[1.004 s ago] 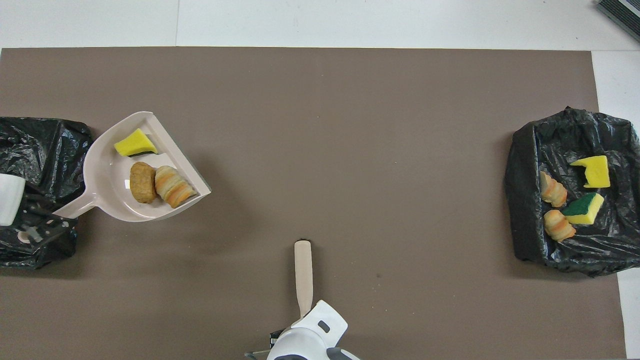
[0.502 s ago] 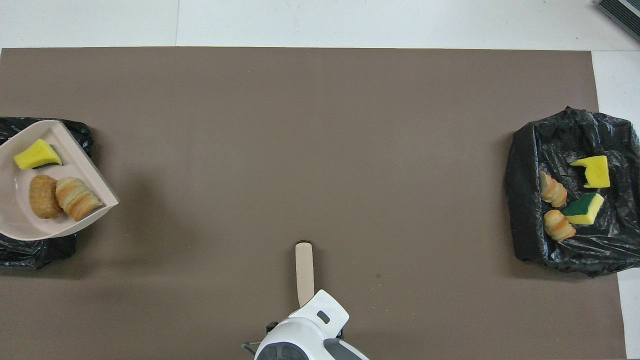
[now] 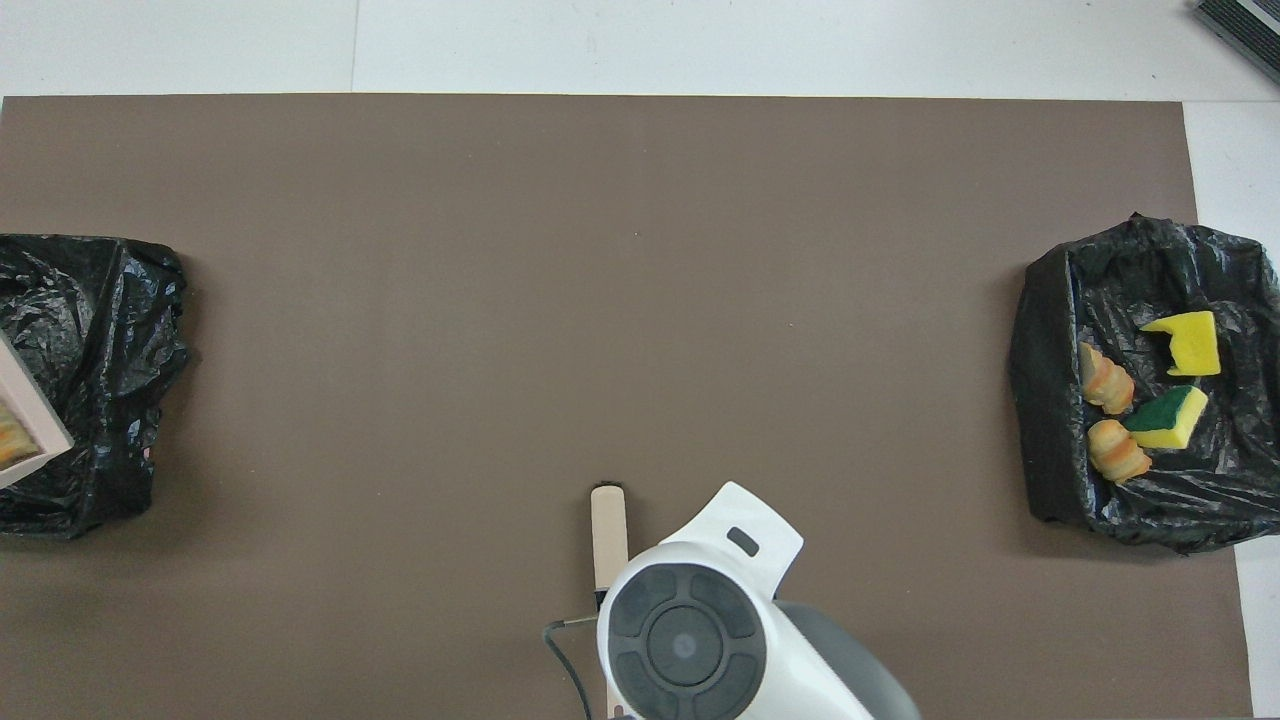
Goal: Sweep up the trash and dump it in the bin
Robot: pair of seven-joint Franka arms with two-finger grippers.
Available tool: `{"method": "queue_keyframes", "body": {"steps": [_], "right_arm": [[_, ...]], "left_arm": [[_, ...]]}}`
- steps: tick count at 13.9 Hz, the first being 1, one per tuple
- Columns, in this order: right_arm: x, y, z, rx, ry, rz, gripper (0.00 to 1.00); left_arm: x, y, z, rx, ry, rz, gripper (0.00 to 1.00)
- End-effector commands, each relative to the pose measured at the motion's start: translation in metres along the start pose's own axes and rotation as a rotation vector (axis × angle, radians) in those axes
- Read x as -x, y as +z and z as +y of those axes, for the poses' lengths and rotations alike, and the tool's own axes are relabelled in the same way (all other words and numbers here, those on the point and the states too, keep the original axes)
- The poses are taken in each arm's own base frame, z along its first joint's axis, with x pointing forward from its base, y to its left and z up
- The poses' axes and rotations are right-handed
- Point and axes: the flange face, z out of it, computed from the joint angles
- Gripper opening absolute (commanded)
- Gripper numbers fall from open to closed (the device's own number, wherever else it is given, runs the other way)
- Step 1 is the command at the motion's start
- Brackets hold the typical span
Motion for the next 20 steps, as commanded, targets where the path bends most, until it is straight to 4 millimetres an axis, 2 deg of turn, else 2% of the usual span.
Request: {"method": "queue_keyframes", "body": {"steps": [1, 4, 8, 10, 13, 14, 15, 17, 19, 20], "right_arm": [[-0.026, -0.039, 0.036, -0.008, -0.062, -0.007, 1.00], [-0.056, -0.069, 0.099, -0.024, -0.147, -0.023, 1.00], [-0.087, -0.093, 0.179, -0.043, -0.193, 0.002, 1.00], [-0.098, -0.098, 0.217, -0.044, -0.211, 0.014, 1.00], [-0.112, -0.094, 0.266, -0.052, -0.204, 0.015, 1.00], [-0.115, -0.093, 0.282, -0.041, -0.173, 0.023, 1.00], [-0.116, -0.093, 0.294, -0.034, -0.148, 0.027, 1.00], [-0.121, -0.091, 0.324, -0.038, -0.090, 0.038, 1.00], [-0.128, -0.090, 0.352, -0.043, -0.033, 0.085, 1.00], [-0.128, -0.089, 0.361, -0.049, -0.017, 0.084, 1.00]], "left_arm": [[0.006, -0.014, -0.027, -0.096, 0.070, -0.134, 0.00], [0.002, -0.019, -0.037, -0.173, 0.179, -0.215, 0.00], [-0.044, -0.019, -0.043, -0.251, 0.300, -0.341, 0.00], [-0.060, -0.019, -0.046, -0.306, 0.348, -0.381, 0.00], [-0.067, -0.013, -0.044, -0.338, 0.389, -0.432, 0.00], [-0.081, -0.013, -0.043, -0.370, 0.437, -0.475, 0.00], [-0.086, -0.014, -0.044, -0.395, 0.467, -0.514, 0.00], [-0.109, -0.020, -0.042, -0.429, 0.524, -0.561, 0.00], [-0.115, -0.020, -0.041, -0.434, 0.548, -0.596, 0.00], [-0.124, -0.022, -0.039, -0.442, 0.569, -0.613, 0.00]]}}
